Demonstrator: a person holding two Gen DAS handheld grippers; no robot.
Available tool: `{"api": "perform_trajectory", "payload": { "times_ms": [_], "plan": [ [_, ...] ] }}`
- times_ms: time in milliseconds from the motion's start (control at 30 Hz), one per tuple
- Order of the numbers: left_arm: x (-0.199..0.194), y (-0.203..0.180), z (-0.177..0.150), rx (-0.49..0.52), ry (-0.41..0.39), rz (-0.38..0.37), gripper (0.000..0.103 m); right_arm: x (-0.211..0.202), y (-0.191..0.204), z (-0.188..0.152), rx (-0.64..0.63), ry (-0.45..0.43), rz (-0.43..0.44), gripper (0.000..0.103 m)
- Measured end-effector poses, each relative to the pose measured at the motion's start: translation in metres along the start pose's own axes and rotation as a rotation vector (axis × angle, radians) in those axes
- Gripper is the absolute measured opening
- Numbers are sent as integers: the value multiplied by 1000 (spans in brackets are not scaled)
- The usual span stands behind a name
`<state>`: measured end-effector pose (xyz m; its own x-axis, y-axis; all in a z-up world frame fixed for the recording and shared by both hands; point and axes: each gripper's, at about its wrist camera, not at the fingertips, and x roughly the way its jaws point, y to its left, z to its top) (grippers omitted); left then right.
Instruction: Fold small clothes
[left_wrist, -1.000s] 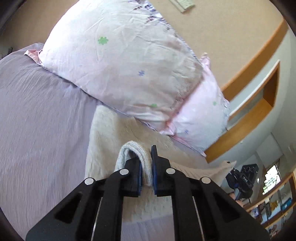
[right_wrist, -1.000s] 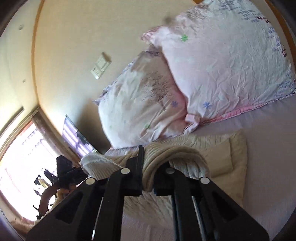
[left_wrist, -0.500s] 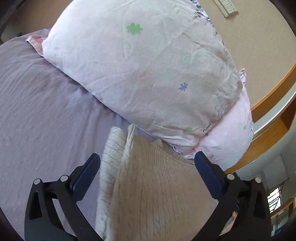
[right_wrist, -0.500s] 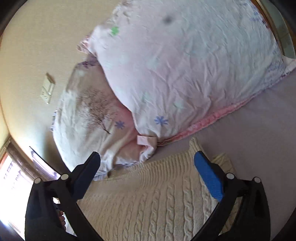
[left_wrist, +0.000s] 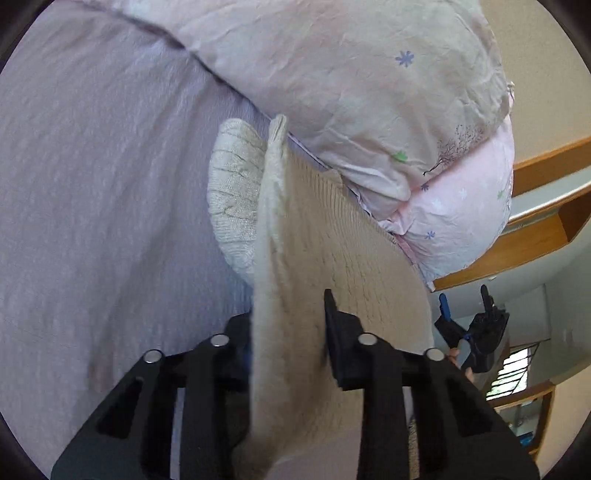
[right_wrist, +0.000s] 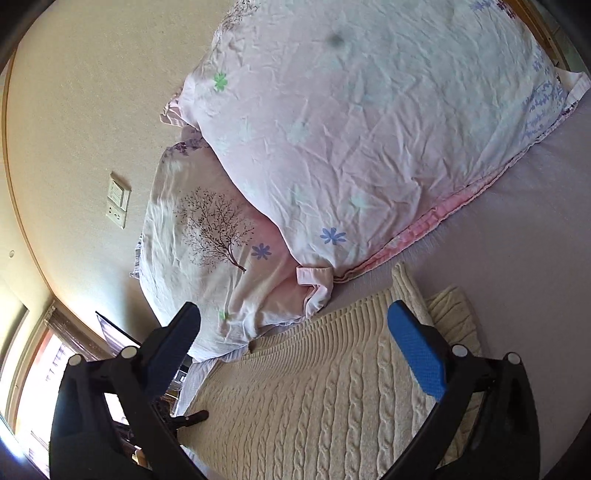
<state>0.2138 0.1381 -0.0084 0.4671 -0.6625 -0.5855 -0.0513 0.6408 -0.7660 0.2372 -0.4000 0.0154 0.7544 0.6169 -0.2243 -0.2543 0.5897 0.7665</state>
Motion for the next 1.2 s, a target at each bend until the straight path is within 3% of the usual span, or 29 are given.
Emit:
{"api": "perform_trajectory", "payload": {
  "times_ms": [100, 267, 400, 500, 567, 600, 667, 700, 767, 800, 867, 933, 1000, 1100, 1133, 1167, 1200],
  "plan": [
    [-6, -18, -3, -32, -54, -102, 25, -10, 3, 4, 1, -18, 37, 101],
    [15, -121, -17, 73, -61, -306, 25, -42, 7, 17, -17, -103, 52, 101],
    [109, -201, -47, 109, 75, -437, 26, -58, 0, 28, -48, -131, 12, 101],
    [198, -228, -65, 36, 285, -494, 33, -58, -17, 36, -23, -81, -44, 101],
    [211, -232, -71, 17, 312, -525, 39, -56, -30, 39, 28, -24, -48, 101],
    [204, -234, -72, 50, 289, -520, 62, -56, -35, 40, 45, 2, -61, 101],
    [171, -235, -68, 164, 179, -446, 84, -50, -38, 40, 53, 72, -110, 101],
    [153, -233, -65, 219, 112, -378, 89, -46, -40, 38, 52, 105, -133, 101],
    [125, -227, -59, 331, -2, -171, 96, -29, -47, 31, 76, 194, -182, 101],
    [116, -221, -57, 369, -47, -70, 97, -20, -51, 26, 92, 245, -186, 101],
    [118, -210, -52, 398, -42, 62, 97, -4, -58, 16, 125, 329, -193, 101],
    [133, -194, -49, 372, 32, 126, 97, 2, -59, 9, 117, 366, -184, 101],
    [146, -182, -52, 353, 85, 135, 97, 7, -59, 4, 116, 381, -170, 98],
    [157, -168, -64, 328, 117, 103, 96, 12, -63, -1, 124, 387, -182, 65],
    [156, -170, -66, 332, 83, 78, 93, 13, -67, -3, 146, 392, -166, 49],
    [159, -169, -66, 323, 79, 58, 84, 14, -72, -4, 196, 396, -104, 41],
    [161, -168, -66, 306, 70, 64, 75, 15, -77, -6, 232, 396, -69, 40]
  ]
}}
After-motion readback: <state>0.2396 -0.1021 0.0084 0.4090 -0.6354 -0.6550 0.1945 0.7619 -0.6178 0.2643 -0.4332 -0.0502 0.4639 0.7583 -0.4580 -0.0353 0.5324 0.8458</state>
